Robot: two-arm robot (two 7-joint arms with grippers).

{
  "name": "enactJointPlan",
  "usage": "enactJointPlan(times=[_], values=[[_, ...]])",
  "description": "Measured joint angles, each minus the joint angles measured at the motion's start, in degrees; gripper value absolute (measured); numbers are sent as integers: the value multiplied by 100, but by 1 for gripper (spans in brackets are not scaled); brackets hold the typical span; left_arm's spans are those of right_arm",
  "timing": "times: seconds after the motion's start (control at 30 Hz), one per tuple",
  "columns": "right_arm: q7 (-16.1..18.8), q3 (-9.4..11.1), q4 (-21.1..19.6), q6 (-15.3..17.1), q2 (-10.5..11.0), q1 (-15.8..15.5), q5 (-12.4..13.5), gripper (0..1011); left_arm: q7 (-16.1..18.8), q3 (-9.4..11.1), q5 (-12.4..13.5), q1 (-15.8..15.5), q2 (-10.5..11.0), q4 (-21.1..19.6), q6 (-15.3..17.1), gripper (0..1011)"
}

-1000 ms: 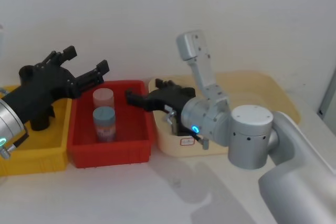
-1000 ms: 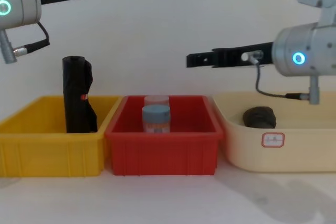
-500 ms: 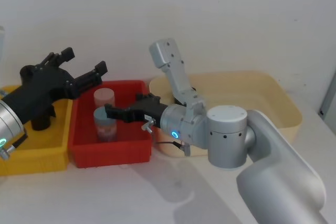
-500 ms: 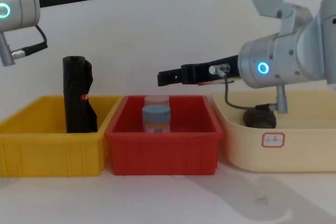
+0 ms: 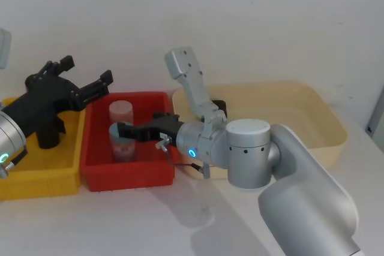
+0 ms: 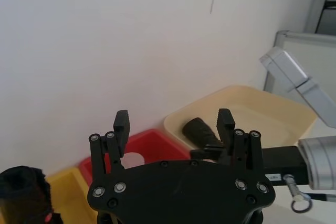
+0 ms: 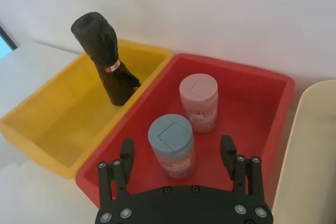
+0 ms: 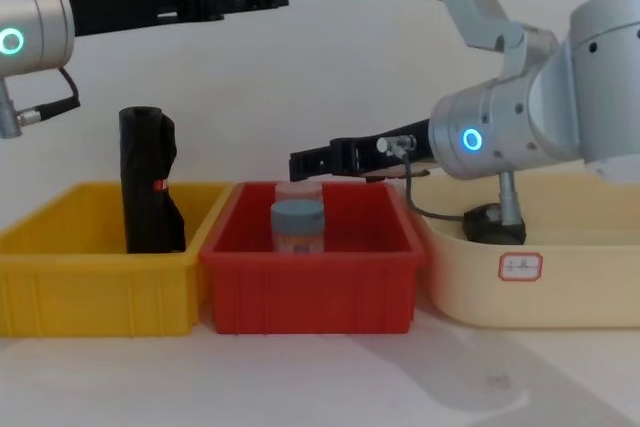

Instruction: Pick up the garbage bag with the one hand and transfer it to the other hand.

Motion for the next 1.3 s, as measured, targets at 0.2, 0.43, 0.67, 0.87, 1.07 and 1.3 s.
enactJointPlan(times=[0.2,0.43,0.67,0.87,1.07,1.3], values=[[-13,19,171,6,-79,48,-21,1001,-6,17,101,-78,-38,162,-56,1001],[-16,28,416,-57,-150,109,-67,1001,-151,59,185,-223,-123,453,-159,1001],[-1,10,711,-184,-234,207,-125,1000,-250,84,231,-310,-185,642,-218,1001],[35,-28,1056,-371,-321,346,-202,1001,-300,98,256,-356,-218,741,-250,1001],[86,-64,1369,-520,-406,467,-267,1001,-330,106,270,-384,-236,800,-267,1001],[138,-94,1642,-651,-491,575,-322,1001,-350,110,280,-402,-250,841,-278,1001]])
